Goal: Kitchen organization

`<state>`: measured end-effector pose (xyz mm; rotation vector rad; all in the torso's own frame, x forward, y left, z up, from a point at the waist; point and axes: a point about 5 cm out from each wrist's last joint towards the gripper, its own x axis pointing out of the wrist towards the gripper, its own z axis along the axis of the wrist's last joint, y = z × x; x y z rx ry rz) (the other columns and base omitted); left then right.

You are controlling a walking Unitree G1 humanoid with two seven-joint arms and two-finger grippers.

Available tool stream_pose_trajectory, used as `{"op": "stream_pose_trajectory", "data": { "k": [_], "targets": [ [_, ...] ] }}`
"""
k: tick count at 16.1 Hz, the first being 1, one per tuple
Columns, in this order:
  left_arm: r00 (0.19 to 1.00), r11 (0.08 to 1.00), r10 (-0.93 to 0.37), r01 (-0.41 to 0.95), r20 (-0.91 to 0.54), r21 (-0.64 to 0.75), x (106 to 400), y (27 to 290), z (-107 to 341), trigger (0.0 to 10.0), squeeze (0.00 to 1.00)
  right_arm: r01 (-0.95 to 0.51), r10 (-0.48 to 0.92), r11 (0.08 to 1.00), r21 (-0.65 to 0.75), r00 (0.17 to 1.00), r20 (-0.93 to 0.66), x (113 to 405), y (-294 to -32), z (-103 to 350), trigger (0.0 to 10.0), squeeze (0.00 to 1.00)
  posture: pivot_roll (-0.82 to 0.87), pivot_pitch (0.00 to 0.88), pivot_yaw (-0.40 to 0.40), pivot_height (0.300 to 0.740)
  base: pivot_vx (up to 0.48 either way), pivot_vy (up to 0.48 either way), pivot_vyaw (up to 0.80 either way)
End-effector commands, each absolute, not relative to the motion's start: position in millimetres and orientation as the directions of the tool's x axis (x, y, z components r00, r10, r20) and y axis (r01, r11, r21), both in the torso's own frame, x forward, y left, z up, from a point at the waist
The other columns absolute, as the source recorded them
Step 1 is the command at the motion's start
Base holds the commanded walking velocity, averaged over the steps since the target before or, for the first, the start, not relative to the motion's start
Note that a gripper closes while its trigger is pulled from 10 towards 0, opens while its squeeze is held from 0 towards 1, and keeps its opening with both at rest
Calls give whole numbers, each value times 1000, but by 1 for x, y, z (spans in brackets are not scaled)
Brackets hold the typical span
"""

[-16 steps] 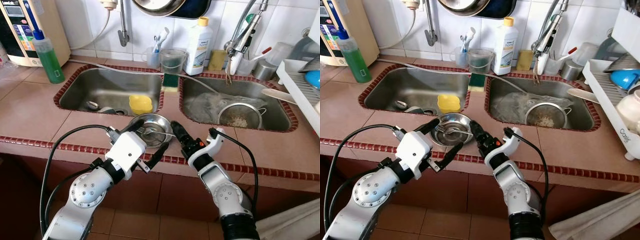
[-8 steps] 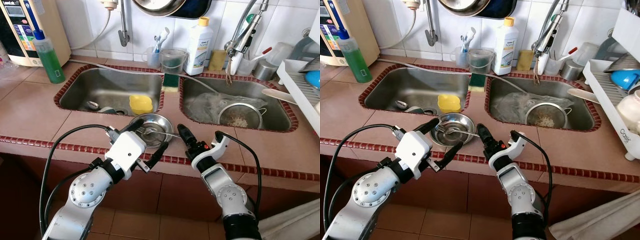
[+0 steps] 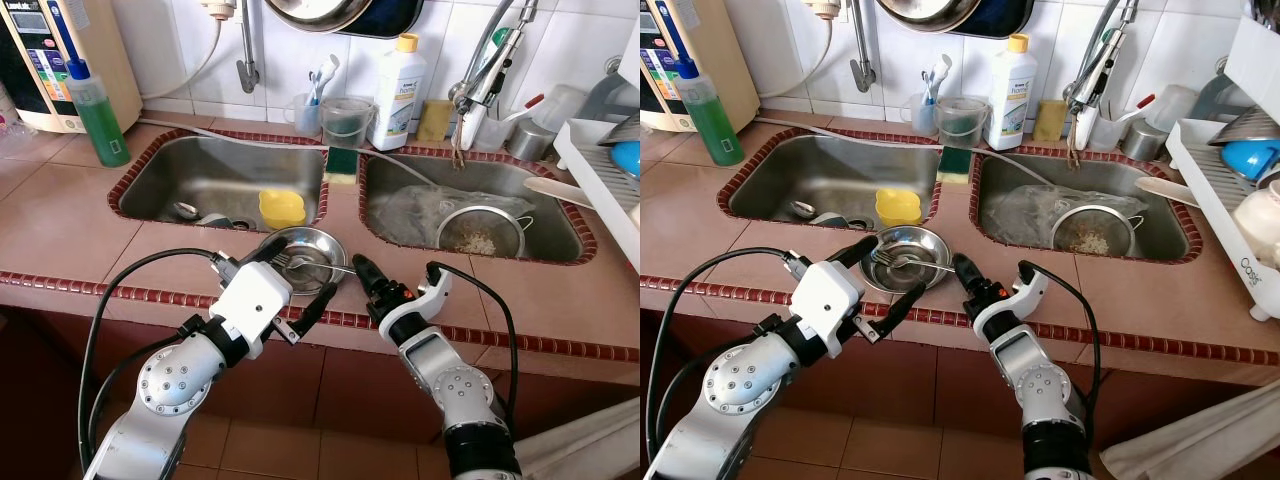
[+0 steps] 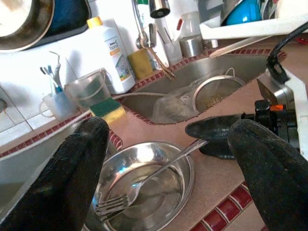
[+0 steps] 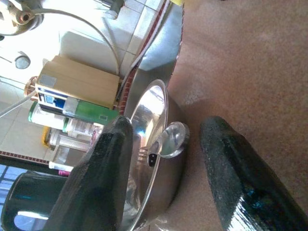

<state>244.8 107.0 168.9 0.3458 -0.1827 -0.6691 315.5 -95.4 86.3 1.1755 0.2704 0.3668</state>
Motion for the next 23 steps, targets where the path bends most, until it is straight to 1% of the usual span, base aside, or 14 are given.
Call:
{"op": "stream_pose_trajectory", "data": {
  "k": [1,3,6,15,21,22,23],
  "targets": [
    [771,732,-633,565,71,382,245,108,176,10000,0,-136,422,300,944,907,-3,319,-85,92,0,0,38,40,-41,740,0,0,0],
    [774,735,-629,562,73,379,245,108,176,10000,0,-129,420,279,952,908,0,319,-85,92,0,0,39,43,-39,740,0,0,0],
    [775,737,-628,561,74,377,245,108,176,10000,0,-137,416,273,952,910,12,321,-86,93,0,0,38,45,-38,740,0,0,0],
    [777,742,-625,560,78,370,243,109,178,10000,0,-120,401,281,952,916,-3,326,-94,92,0,0,44,48,-40,740,0,0,0],
    [777,742,-624,560,77,367,243,109,179,10000,0,-149,393,267,952,919,34,325,-92,95,0,0,45,49,-38,740,0,0,0],
    [777,742,-625,561,77,367,243,109,179,10000,0,-183,397,236,954,915,77,324,-93,98,2118,0,44,48,-38,740,0,0,0],
    [777,742,-625,561,76,367,243,109,179,10000,0,-232,411,170,958,900,145,322,-92,105,10000,0,44,47,-38,740,0,0,0]
  ]
}}
